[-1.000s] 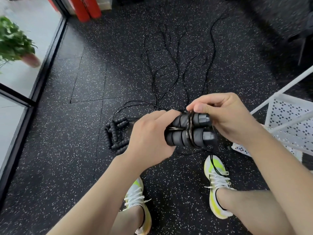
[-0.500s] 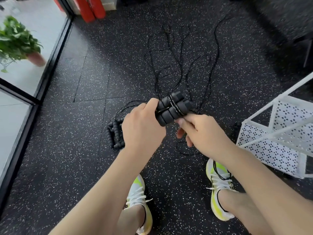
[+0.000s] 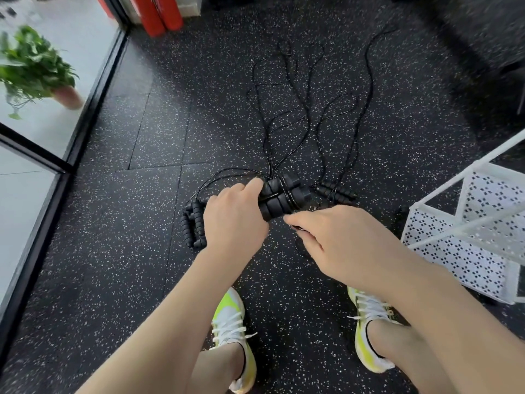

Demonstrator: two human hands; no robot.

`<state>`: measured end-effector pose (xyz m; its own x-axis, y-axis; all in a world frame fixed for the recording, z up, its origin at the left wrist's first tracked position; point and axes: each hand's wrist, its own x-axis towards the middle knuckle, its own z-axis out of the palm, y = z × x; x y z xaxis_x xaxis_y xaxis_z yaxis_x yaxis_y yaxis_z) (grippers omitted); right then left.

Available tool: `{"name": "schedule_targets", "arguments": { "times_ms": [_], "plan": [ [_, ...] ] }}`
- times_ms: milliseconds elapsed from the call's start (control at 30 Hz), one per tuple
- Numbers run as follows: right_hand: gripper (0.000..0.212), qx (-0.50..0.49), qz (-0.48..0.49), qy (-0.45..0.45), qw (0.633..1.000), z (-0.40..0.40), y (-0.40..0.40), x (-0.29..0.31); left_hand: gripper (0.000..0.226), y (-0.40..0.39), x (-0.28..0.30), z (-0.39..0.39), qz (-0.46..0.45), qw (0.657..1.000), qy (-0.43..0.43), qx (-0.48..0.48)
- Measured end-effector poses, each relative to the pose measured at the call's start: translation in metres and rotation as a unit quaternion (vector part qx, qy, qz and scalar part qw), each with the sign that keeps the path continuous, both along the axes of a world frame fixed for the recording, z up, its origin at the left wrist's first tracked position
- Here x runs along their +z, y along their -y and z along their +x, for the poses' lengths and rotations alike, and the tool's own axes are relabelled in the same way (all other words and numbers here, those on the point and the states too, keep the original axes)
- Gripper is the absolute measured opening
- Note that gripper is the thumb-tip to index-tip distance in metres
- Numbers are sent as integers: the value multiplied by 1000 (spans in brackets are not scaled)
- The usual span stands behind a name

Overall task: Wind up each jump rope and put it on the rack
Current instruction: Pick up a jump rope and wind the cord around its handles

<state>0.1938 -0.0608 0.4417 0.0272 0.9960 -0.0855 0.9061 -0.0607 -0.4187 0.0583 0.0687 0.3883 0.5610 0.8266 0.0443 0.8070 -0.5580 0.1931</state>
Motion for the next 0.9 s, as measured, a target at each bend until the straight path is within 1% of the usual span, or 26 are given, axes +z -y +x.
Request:
{"name": "schedule_targets", "arguments": {
  "times_ms": [100, 167, 267, 400, 533, 667, 767, 900],
  "plan": [
    [26, 19, -3, 17, 1000, 7, 1, 6, 29, 3, 0, -1, -2, 998, -24, -60],
    [20, 16, 8, -1, 1000, 12, 0, 7, 34, 7, -2, -1, 3, 993, -37, -112],
    [7, -24, 38, -50, 998, 25, -2, 2, 39, 10, -6, 0, 25, 980, -39, -192],
    [10, -85, 61, -180, 978, 45, -3, -3, 40, 11, -10, 0, 50, 965, 15, -258],
    [13, -91, 72, -251, 961, 54, -4, -9, 36, 11, -6, 1, 60, 956, 47, -284],
    [14, -105, 65, -294, 948, 62, -3, -12, 36, 14, -3, 3, 54, 951, 66, -296],
    [17, -112, 53, -315, 941, 66, -4, -14, 34, 15, 0, 4, 50, 953, 95, -284],
    [22, -124, 46, -374, 918, 68, -6, -18, 42, 15, 1, 4, 47, 956, 136, -255]
  ]
}}
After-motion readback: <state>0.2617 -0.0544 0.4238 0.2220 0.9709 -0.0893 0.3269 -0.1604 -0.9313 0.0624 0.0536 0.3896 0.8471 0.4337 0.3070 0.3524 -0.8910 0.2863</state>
